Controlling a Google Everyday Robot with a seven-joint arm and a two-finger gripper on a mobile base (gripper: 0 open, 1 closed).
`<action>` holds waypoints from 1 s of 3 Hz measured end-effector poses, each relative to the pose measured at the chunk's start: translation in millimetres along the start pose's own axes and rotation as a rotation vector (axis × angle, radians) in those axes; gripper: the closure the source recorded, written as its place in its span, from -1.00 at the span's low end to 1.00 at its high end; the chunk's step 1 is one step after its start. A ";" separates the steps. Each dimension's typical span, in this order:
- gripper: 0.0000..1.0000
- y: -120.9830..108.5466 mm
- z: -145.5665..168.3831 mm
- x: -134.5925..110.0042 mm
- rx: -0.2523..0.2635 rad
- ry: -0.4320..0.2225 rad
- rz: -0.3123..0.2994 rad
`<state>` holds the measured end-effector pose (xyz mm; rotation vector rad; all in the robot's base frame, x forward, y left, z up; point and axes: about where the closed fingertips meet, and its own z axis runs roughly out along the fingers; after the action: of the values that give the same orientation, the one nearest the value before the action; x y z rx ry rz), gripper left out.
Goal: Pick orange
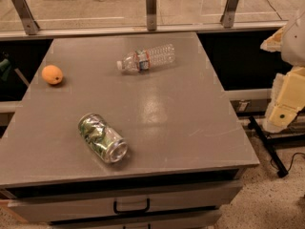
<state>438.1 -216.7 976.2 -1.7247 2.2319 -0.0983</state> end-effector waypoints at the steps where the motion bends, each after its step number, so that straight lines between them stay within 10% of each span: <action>1: -1.00 0.0 0.0 -0.1 0.000 0.000 0.000; 2: -1.00 -17.2 21.3 -51.3 -0.012 -0.119 -0.070; 3: -1.00 -34.5 38.3 -151.6 -0.031 -0.306 -0.180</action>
Offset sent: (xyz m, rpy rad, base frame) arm 0.0856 0.1233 -0.0146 0.2509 -0.0666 0.2631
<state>514.9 -76.2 979.7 -1.8158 1.8677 0.1511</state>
